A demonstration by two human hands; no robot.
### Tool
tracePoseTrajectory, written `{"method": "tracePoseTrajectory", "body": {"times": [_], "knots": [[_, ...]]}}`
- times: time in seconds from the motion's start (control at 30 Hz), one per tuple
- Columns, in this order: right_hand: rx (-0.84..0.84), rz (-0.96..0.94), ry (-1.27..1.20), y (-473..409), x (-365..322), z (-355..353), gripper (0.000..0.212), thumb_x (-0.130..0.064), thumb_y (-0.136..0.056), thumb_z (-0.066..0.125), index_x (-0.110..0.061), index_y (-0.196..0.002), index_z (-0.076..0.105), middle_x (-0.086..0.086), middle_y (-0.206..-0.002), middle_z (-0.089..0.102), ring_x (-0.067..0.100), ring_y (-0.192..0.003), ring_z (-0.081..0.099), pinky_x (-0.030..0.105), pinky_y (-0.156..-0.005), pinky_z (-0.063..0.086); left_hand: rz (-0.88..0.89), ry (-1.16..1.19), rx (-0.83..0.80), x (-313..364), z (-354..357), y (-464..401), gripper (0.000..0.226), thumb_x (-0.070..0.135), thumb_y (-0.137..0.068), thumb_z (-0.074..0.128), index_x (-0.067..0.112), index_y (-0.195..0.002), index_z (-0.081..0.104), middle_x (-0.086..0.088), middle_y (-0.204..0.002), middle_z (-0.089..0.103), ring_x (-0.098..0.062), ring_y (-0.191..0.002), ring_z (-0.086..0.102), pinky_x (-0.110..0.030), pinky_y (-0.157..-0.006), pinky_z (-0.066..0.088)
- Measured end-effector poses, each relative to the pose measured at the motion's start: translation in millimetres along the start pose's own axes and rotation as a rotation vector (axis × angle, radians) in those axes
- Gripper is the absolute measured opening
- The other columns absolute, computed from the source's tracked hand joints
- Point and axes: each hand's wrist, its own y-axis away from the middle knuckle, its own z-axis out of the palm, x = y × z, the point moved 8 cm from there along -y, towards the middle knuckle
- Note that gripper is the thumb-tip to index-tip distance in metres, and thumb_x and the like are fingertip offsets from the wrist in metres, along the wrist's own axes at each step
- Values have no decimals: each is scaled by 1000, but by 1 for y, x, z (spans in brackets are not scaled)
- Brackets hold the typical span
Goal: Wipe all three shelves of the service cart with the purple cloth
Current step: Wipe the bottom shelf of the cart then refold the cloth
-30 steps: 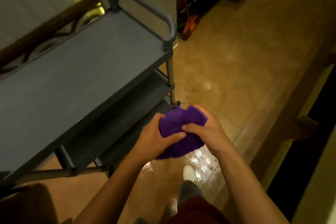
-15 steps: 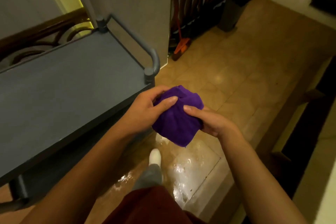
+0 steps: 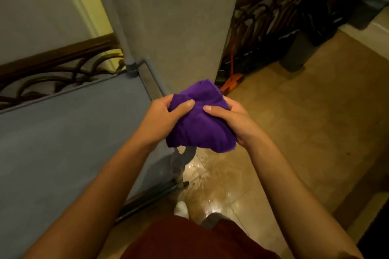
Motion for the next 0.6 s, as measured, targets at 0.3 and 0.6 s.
{"method": "tracePoseTrajectory", "body": {"times": [0.3,0.6], "knots": [[-170,2,268,-178,-8,20,37,-25,-71,90,-31,-102,71,-9,-98,78,9,-89,74,24,-73,59,-126,28,524,-48,-73,-74,16,25,-96,65,23,-112,69,7,-103,75,-7,-94,71,-24,-79,58],[-439,179,262,-251,53,33,54,-39,-70,87,-34,-117,62,-5,-118,70,14,-104,70,23,-74,59,-457,-76,766,-107,-102,-107,32,18,-100,59,3,-129,62,-17,-117,67,-24,-105,61,-25,-87,53]]}}
